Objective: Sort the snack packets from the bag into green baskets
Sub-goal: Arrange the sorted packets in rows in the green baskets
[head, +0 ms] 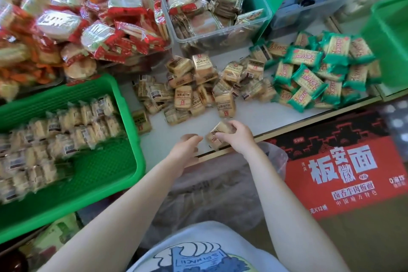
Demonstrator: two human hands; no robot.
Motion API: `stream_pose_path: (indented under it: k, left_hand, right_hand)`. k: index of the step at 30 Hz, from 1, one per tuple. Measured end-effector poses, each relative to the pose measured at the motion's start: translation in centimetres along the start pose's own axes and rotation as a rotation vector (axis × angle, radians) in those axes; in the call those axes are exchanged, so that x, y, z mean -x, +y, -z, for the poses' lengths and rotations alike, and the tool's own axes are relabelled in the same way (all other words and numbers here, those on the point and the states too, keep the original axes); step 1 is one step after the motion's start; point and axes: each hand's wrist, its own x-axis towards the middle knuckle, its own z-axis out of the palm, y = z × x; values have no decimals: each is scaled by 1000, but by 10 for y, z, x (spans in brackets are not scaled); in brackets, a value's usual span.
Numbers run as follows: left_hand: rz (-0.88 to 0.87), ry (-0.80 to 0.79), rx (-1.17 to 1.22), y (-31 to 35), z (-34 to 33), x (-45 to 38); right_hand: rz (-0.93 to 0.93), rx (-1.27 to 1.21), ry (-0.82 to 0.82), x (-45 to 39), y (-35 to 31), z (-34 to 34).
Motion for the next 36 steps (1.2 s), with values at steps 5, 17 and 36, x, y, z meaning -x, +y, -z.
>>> stream_pose_path:
  k: [5,17,36]
  left_hand:
    - [-282,-65,-122,13,6,0]
    - [-5,-146,341,7,34,-13]
    - [30,-56,510,10,49,-21]
  right_hand:
    - [136,-166,-286,21,-27,12]
    - [-106,-193,249,-45,-33,3]
    - [-482,-774,-11,-51,-69,-36]
